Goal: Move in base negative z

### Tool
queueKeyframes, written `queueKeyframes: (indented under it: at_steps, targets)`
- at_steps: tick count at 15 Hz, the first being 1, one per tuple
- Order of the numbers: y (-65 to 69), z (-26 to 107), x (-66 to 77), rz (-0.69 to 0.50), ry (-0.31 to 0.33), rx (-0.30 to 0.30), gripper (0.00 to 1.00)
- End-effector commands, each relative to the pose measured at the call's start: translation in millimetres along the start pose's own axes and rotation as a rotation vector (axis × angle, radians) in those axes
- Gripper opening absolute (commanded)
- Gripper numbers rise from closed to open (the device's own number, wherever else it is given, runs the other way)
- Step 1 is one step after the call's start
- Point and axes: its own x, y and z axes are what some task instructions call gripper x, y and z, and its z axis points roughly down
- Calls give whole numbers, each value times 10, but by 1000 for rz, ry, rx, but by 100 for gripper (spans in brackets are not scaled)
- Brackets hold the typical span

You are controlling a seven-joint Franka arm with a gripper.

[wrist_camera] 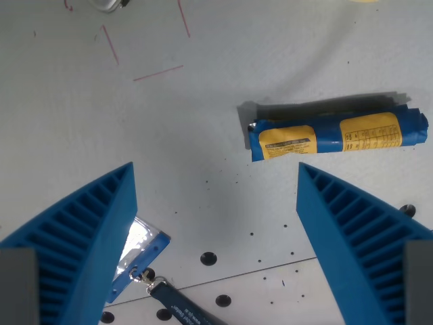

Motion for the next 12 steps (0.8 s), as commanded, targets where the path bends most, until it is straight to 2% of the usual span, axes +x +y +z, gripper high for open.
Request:
queueKeyframes:
  at_steps: [1,12]
  targets:
    - [0,39,2,0,2,1,100]
    - [-14,588,37,0,2,1,100]
